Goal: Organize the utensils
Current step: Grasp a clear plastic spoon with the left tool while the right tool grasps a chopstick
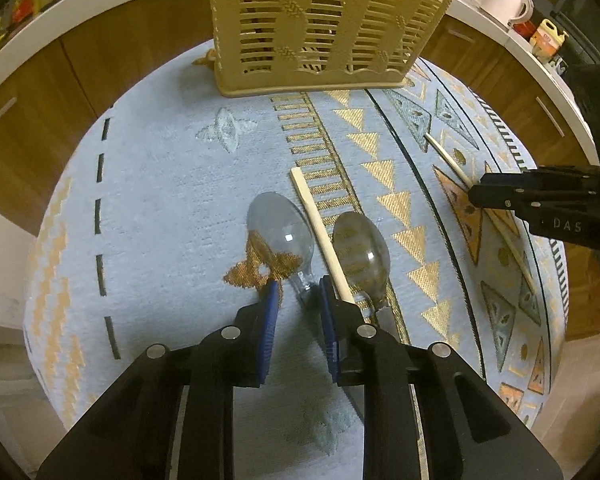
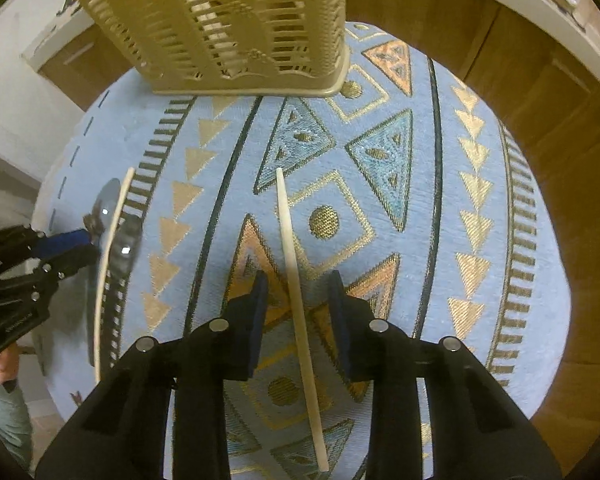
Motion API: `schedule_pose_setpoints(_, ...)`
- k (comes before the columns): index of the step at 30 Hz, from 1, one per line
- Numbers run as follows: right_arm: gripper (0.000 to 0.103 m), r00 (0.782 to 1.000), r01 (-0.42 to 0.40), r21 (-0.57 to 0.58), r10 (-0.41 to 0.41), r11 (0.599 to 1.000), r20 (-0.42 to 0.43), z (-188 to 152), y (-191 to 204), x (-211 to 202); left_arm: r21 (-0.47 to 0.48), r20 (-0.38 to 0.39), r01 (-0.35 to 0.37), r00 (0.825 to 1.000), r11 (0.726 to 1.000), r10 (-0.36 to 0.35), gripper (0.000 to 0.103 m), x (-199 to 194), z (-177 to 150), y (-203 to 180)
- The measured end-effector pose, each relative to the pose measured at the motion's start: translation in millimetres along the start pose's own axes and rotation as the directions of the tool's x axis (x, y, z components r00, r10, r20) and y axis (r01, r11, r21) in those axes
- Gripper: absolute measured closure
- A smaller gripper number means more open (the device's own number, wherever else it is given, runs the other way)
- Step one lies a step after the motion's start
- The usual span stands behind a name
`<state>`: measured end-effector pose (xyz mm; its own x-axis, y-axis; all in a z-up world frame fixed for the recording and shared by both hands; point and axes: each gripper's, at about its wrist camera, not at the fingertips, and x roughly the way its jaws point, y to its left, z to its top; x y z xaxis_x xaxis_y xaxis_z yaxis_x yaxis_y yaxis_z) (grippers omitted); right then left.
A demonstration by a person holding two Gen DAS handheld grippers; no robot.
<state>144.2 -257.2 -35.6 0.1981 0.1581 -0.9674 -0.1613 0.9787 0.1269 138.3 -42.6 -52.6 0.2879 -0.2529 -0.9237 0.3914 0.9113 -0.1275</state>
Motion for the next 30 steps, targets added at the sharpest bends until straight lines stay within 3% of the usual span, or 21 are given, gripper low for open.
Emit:
schedule_pose_setpoints(6,0.081,0.996,0.085,-0.071,-0.086,0.994,-0.001,2,20,5,0.034,0.017,-0.06,0.998,0.998,0.06,0.086,5,4,-12)
schedule_pose_setpoints(9,0.095,0.996,0.09,-0.1,-0.091,0.991,-0.002,3,29,6,0.052,0.031,-0.074,0.997,0.996,0.073,0.09,6,3,-15)
schedule_pose_setpoints(12,0.099,0.998,0.063,-0.095,-0.064,0.993,-0.002,3,33,5,0.086,0.06,-0.091,0.994,0.992,0.086,0.103,4,3,-18)
schedule_pose_setpoints(18,0.099,0.999,0.037,-0.029,-0.036,0.999,0.029,9,18,-8,0.065,0.064,-0.035,0.997,0.997,0.03,0.103,-2,-1,9)
schedule_pose_setpoints(24,0.099,1.0,0.022,-0.003,-0.021,1.0,0.02,14,2,-11,0.018,0.05,0.084,0.995,0.996,-0.084,0.103,-11,0,27)
schedule_pose_setpoints(28,0.099,1.0,0.001,-0.004,-0.001,1.0,0.014,17,-1,-4,-0.008,0.036,0.111,0.993,0.994,-0.11,0.087,-10,-2,27)
schedule_pose_setpoints(30,0.099,1.0,-0.008,-0.003,0.008,1.0,0.014,15,2,-2,-0.01,0.029,0.092,0.995,0.996,-0.092,0.087,-6,-2,24)
